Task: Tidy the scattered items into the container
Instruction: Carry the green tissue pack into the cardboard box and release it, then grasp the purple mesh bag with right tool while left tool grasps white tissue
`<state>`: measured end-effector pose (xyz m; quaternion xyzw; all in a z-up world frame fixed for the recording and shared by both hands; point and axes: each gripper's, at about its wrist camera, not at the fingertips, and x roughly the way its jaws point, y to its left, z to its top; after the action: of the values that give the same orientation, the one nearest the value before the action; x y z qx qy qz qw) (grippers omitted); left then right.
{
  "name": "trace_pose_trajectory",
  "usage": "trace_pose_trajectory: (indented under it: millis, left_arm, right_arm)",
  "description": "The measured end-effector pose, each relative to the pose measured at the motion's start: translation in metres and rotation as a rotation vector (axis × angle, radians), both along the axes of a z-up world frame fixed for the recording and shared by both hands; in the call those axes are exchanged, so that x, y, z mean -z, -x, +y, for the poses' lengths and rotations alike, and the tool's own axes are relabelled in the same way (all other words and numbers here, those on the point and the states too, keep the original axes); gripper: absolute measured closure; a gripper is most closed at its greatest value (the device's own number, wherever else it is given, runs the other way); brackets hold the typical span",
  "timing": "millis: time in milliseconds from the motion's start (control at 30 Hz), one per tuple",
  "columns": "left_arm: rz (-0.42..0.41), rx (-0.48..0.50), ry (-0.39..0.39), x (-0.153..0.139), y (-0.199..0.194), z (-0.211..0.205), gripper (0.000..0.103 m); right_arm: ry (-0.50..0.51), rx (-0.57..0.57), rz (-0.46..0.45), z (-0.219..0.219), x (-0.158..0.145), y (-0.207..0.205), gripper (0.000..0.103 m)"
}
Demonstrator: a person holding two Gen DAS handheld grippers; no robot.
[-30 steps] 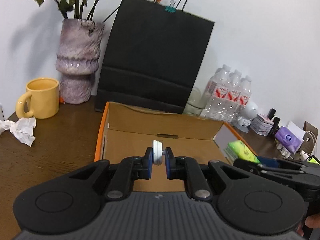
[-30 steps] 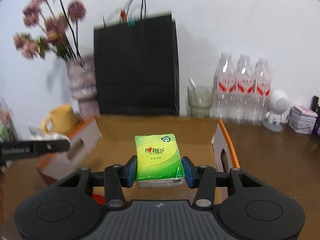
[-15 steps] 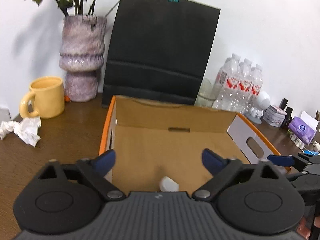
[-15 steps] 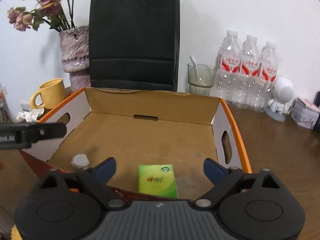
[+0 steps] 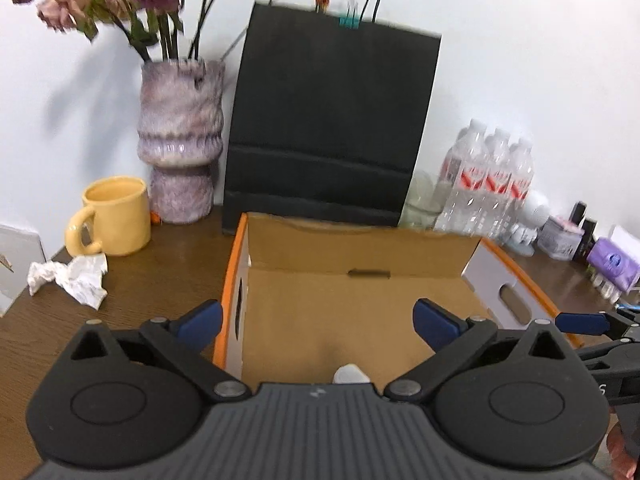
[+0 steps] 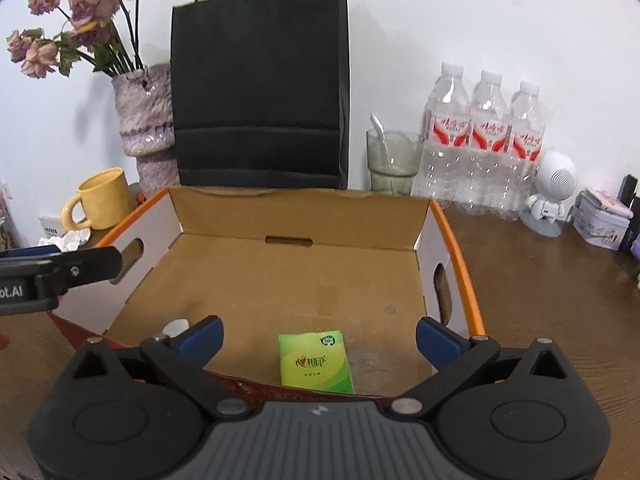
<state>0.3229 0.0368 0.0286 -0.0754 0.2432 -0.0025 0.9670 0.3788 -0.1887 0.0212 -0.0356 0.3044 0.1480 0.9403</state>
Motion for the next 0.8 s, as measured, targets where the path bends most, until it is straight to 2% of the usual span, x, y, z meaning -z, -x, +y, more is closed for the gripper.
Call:
trace_pose_trajectory:
  millis: [267,467,600,800]
  left_arm:
    - [-0.165,0.001,0.015,-0.041,0.067,0.010,0.000]
    - [-0.198,0.002,-0.071,-0.041,0.126,0.013,0.000]
    - [-0.160,-0.005,-0.099,-0.028,0.163,0.015,0.000]
    - [-0.074,-0.002,-0.086,0.001,0.207,0.016,0.000]
  right_arm:
    - [-0.039,-0.033,-0.115,-0.023,-0.037,0.064,0.000]
    - [0.009,-0.011,-0.148,-0.051,-0.034,0.122,0.000]
    - [0.009,0.012,-0.118,-0.071,-0.021,0.160,0.000]
    - [-0.028,-0.006,-0.040,-0.079,0.008,0.209,0.000]
